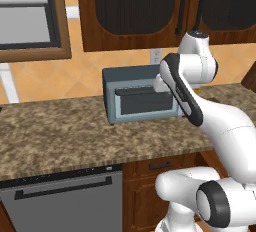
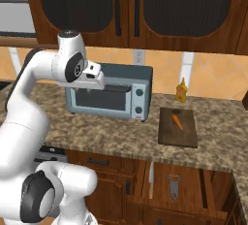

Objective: Place the appropriate cutting tool for cutting the carrot skin on the cutting board.

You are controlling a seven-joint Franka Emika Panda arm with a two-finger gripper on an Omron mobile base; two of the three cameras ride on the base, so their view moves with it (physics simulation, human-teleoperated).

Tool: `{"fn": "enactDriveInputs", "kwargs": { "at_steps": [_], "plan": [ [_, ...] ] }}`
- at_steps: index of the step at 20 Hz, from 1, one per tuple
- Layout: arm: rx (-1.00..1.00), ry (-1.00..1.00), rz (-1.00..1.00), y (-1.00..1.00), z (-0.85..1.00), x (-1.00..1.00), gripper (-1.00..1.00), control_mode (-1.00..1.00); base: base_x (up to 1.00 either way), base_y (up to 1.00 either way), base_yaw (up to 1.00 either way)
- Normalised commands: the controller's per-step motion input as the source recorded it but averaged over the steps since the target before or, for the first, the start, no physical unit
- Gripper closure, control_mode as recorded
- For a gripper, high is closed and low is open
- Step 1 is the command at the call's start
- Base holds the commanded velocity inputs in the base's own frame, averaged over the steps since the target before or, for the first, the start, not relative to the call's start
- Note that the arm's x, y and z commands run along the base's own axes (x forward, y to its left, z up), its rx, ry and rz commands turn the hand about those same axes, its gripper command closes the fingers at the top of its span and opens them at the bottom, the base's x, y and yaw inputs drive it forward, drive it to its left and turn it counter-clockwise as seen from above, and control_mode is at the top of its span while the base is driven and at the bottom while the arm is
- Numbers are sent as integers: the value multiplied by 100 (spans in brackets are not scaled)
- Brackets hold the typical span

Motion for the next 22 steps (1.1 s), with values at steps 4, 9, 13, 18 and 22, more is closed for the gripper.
{"fn": "enactDriveInputs", "kwargs": {
  "at_steps": [4,9,13,18,22],
  "plan": [
    [-1,0,0,-6,-12,-18,-100,-100,0,0,0],
    [5,-6,-4,-68,-57,-57,-100,-100,0,0,0],
    [19,5,-5,-100,-29,-57,-100,-100,0,0,0],
    [13,11,-4,-97,-47,-50,-100,-100,0,0,0],
    [-1,16,-2,-70,-72,-19,-100,-100,0,0,0]
  ]
}}
